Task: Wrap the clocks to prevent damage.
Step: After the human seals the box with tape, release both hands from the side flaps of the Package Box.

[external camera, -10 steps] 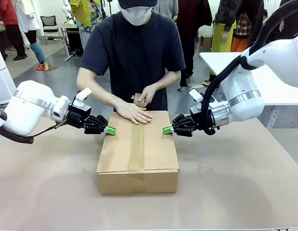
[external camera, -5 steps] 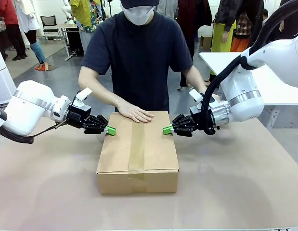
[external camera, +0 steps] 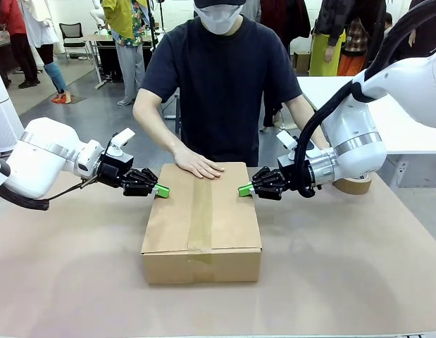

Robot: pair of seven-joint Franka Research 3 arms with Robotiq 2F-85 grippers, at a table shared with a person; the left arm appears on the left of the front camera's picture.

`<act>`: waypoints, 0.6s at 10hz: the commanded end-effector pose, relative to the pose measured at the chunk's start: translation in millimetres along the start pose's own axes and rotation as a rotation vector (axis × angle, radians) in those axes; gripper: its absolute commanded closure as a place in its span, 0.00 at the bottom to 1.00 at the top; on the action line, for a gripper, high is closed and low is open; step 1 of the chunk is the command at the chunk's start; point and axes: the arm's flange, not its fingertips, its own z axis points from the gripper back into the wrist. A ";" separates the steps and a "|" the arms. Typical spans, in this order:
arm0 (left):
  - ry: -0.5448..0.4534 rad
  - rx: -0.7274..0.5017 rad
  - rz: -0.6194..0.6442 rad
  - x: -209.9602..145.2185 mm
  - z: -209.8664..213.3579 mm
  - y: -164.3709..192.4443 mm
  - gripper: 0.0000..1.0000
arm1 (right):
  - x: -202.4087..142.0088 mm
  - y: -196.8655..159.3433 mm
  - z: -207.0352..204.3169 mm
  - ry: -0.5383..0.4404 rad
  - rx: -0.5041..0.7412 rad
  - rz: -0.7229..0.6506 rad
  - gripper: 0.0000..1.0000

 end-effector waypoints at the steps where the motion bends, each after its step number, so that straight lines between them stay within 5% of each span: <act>1: 0.007 0.005 0.001 -1.3 -1.7 0.1 1.00 | -1.7 0.5 -1.2 0.002 -0.004 -0.002 0.99; 6: 0.007 0.005 0.001 -1.3 -1.7 0.1 1.00 | -1.7 0.5 -1.2 0.002 -0.004 -0.002 0.99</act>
